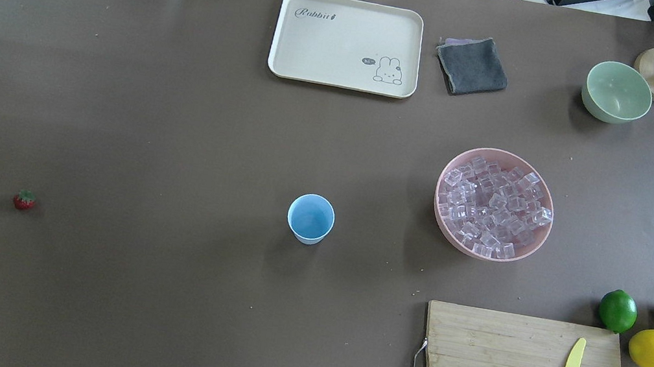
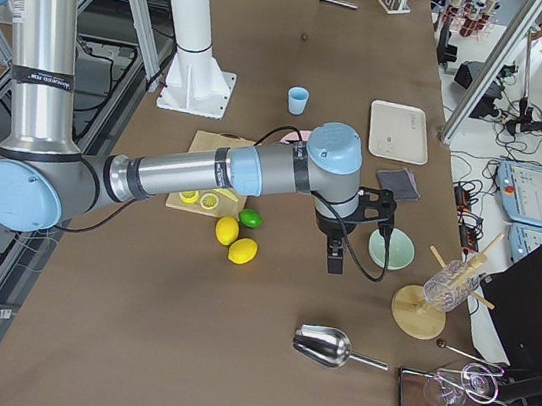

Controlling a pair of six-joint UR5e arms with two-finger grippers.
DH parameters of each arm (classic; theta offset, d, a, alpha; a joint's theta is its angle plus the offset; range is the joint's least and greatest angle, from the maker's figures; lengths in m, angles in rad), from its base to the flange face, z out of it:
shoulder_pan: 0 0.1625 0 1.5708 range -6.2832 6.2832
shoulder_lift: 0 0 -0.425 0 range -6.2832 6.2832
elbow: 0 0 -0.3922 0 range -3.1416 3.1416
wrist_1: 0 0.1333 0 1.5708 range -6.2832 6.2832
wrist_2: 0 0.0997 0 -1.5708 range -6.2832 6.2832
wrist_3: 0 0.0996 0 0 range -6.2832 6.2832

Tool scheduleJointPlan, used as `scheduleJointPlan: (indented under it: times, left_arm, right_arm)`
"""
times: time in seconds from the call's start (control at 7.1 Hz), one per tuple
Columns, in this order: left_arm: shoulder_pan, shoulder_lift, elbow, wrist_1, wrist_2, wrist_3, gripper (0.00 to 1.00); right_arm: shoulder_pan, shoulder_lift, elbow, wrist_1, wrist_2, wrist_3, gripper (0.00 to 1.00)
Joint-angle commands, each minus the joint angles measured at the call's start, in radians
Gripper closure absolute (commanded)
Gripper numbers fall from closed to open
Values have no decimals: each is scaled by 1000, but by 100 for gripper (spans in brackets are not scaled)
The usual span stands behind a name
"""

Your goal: Mash ice and strawberries in cup

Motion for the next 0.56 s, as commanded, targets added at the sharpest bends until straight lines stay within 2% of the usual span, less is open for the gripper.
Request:
scheduleJointPlan:
  times: [0.0, 0.42]
  left_arm:
    - [3, 19, 24, -58, 6, 0, 2]
    - [21, 17, 72, -88, 12, 2, 2]
  right_arm:
    - [1, 5, 1, -1, 7, -2, 0]
    - [-4, 37, -4, -4, 1, -4, 0]
